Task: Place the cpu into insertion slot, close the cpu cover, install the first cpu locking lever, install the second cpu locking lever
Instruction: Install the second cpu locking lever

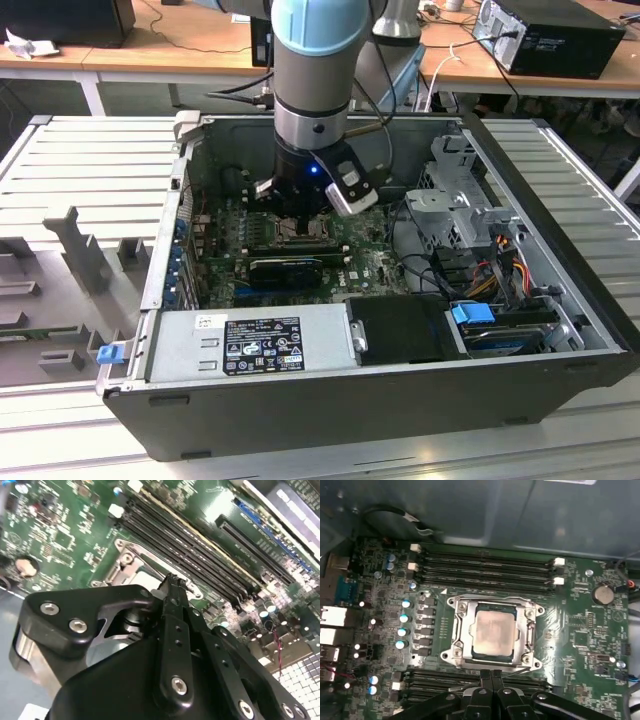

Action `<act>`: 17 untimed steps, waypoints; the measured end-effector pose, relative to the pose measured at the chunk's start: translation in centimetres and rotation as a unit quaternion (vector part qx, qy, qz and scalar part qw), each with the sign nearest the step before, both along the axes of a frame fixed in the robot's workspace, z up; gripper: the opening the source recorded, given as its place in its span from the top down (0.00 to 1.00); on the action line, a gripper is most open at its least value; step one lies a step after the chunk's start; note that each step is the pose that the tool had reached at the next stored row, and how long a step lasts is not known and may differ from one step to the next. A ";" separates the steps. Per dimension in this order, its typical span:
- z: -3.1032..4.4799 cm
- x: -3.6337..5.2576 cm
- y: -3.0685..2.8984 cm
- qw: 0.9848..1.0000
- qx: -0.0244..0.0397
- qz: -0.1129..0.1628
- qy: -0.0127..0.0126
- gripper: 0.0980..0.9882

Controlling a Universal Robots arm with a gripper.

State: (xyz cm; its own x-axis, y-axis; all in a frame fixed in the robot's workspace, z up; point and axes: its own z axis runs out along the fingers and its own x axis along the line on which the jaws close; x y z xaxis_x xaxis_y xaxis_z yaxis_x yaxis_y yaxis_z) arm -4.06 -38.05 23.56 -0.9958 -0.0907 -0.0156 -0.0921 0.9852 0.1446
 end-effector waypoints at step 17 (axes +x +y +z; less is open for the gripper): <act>-2.11 -3.08 -1.01 1.000 0.023 0.016 0.000 0.99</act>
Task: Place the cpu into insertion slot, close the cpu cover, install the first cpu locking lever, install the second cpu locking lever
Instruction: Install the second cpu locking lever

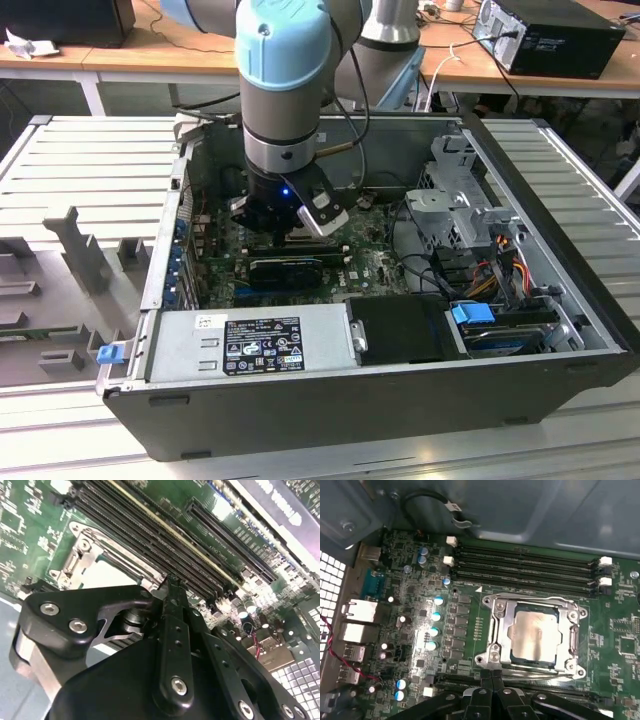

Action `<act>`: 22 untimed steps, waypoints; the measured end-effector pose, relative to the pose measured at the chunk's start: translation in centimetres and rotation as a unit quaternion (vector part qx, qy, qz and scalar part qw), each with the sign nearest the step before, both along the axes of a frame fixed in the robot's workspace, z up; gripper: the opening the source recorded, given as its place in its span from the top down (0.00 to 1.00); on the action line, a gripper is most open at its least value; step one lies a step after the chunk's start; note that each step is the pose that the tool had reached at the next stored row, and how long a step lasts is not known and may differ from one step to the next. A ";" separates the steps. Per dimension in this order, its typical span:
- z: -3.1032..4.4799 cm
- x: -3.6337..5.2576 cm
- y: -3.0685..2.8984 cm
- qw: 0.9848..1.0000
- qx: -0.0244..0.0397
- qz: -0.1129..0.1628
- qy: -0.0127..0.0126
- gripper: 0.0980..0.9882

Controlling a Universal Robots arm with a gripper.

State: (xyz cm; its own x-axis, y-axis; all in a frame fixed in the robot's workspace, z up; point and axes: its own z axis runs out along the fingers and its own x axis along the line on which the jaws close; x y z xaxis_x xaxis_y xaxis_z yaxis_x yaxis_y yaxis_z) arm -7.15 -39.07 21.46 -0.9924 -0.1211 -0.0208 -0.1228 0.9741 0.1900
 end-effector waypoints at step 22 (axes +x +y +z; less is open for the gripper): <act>-0.06 -0.75 -0.04 0.999 0.045 0.000 0.000 0.99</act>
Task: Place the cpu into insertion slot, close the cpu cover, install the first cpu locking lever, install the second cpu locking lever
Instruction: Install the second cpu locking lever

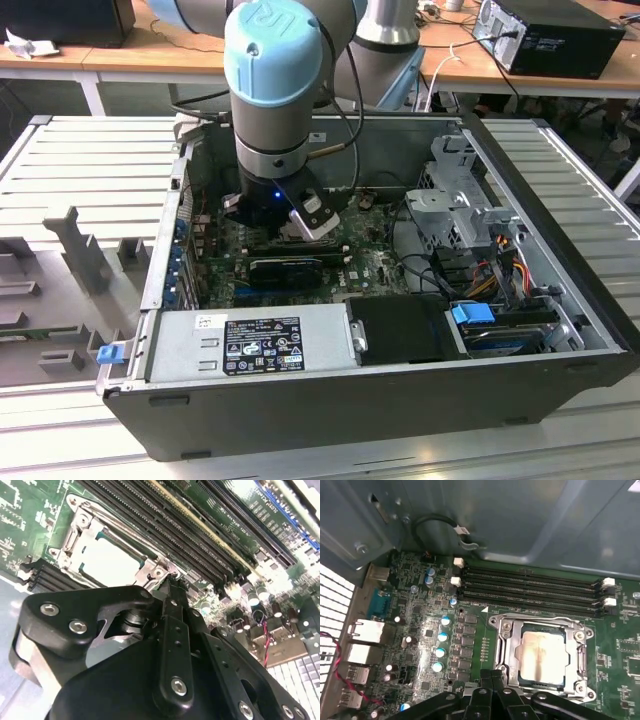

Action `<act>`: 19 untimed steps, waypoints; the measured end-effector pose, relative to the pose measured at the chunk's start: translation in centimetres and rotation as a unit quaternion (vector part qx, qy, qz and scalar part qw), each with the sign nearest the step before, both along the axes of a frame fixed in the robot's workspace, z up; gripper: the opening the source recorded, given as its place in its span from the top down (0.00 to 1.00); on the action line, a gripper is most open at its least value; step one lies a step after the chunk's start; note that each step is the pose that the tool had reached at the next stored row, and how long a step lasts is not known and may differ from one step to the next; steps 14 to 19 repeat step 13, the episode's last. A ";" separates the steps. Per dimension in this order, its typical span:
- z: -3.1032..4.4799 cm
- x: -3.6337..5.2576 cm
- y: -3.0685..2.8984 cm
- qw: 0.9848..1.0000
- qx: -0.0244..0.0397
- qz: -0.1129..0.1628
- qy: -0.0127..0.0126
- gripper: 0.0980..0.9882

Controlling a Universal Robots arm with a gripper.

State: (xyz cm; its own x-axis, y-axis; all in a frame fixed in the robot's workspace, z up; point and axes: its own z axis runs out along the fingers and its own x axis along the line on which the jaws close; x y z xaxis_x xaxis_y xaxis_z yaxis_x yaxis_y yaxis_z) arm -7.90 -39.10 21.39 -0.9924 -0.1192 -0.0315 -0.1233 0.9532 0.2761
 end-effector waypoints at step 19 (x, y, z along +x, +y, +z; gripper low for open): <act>1.54 0.00 0.01 1.000 0.000 0.000 0.000 0.99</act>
